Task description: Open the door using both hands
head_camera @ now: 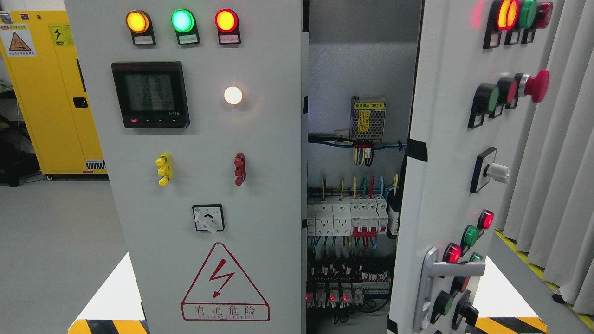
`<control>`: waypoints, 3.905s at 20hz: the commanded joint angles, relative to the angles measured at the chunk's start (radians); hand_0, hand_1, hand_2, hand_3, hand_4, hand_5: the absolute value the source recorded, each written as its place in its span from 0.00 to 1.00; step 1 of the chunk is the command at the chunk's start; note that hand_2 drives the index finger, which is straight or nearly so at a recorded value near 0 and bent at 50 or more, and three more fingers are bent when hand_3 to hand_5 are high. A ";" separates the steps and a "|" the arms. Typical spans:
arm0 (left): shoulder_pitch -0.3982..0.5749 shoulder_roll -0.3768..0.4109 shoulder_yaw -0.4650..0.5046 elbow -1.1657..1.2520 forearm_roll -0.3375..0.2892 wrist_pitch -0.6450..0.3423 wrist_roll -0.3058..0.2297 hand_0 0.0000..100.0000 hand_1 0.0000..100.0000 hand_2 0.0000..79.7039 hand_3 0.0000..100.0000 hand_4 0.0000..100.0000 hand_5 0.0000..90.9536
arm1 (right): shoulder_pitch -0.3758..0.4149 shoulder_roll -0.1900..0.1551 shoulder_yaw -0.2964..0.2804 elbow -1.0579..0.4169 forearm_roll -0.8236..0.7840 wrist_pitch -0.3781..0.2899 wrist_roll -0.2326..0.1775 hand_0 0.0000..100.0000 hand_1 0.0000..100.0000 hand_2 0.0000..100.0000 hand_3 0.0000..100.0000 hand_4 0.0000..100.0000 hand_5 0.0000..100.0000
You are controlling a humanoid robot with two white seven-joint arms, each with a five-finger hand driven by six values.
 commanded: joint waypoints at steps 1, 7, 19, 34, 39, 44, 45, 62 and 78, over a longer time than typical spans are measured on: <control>0.000 -0.002 0.001 -0.004 0.000 0.000 0.000 0.12 0.56 0.00 0.00 0.00 0.00 | 0.001 0.000 -0.008 0.001 0.001 0.001 0.000 0.00 0.50 0.04 0.00 0.00 0.00; 0.000 0.001 -0.002 -0.013 0.000 -0.011 0.000 0.12 0.56 0.00 0.00 0.00 0.00 | 0.001 -0.002 -0.009 -0.001 0.001 0.001 0.000 0.00 0.50 0.04 0.00 0.00 0.00; 0.092 0.067 0.004 -0.530 0.003 -0.013 -0.131 0.12 0.56 0.00 0.00 0.00 0.00 | 0.001 -0.002 -0.011 0.001 0.001 0.001 0.000 0.00 0.50 0.04 0.00 0.00 0.00; 0.156 0.338 -0.059 -1.335 0.287 0.033 -0.663 0.12 0.56 0.00 0.00 0.00 0.00 | 0.001 -0.002 -0.015 0.001 0.001 0.001 0.000 0.00 0.50 0.04 0.00 0.00 0.00; 0.166 0.454 -0.100 -1.549 0.364 0.044 -0.663 0.12 0.56 0.00 0.00 0.00 0.00 | 0.001 -0.002 -0.014 0.001 0.001 0.001 0.000 0.00 0.50 0.04 0.00 0.00 0.00; 0.163 0.547 -0.111 -1.698 0.385 0.044 -0.736 0.12 0.56 0.00 0.00 0.00 0.00 | 0.003 -0.006 -0.014 0.001 0.001 0.001 0.000 0.00 0.50 0.04 0.00 0.00 0.00; 0.160 0.555 -0.112 -1.713 0.387 0.044 -0.738 0.12 0.56 0.00 0.00 0.00 0.00 | 0.001 -0.008 -0.014 0.001 -0.001 0.001 0.000 0.00 0.50 0.04 0.00 0.00 0.00; -0.380 0.638 -0.112 -1.842 0.756 0.410 -0.733 0.12 0.56 0.00 0.00 0.00 0.00 | 0.014 -0.008 -0.015 0.002 0.001 0.001 0.000 0.00 0.50 0.04 0.00 0.00 0.00; -0.827 0.419 -0.145 -1.629 0.865 0.726 -0.732 0.12 0.56 0.00 0.00 0.00 0.00 | 0.014 -0.005 -0.014 0.006 -0.001 0.001 0.000 0.00 0.50 0.04 0.00 0.00 0.00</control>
